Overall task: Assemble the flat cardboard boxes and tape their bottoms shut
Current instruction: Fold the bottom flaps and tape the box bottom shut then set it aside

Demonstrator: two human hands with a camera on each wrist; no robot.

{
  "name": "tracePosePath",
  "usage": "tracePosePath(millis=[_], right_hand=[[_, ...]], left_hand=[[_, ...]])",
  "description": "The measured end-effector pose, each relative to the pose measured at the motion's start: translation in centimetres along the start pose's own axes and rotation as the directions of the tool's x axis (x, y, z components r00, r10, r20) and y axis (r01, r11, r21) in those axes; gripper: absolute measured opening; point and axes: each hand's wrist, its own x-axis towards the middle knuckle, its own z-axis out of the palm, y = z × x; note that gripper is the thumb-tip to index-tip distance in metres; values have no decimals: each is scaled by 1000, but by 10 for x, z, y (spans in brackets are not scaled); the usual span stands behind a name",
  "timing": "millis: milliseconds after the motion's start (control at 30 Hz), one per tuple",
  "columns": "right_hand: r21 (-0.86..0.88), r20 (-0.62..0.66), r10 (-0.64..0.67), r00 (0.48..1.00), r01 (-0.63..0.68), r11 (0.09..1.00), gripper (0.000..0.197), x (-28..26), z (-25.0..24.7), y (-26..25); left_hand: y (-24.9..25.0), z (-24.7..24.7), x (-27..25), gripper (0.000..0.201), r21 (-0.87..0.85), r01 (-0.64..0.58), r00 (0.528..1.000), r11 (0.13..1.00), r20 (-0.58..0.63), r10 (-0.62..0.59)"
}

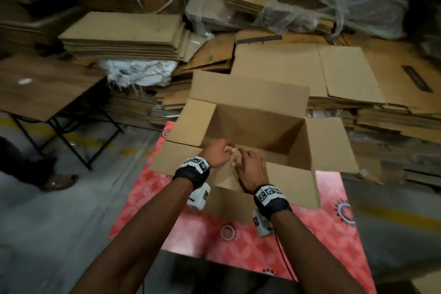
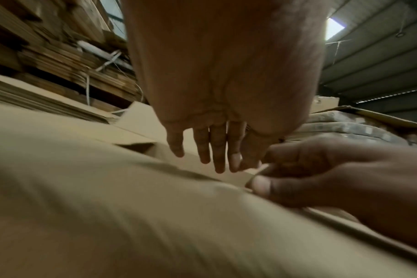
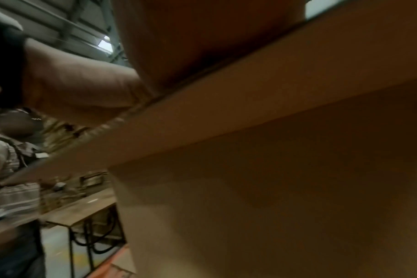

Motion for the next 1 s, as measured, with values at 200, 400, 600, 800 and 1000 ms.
tracePosePath(millis=[200,400,600,800,1000], right_hand=[[-66,77,14,997,-9,998,41,27,21,-51],[-52,-25,109,994,-110,993,30,21,30,-60],[12,-80,109,991,-109,994,38,18,37,-56],[19,-138,120,983,-118,993,45,16,47,-55],[26,-232,145,962,-143,989,46,16,61,-60]], left_hand=[[-64,-80,-3,44,194,202,975,960,-136,-177],[-92,-81,9,85,312,363,931,878,-156,-329],[-78,-58,15,91,338,457,888,822,-214,-406],[-97,-114,10,51,-290,290,896,912,-254,-365],[-146,-137,-17,41,-537,222,492,814,-659,-569]])
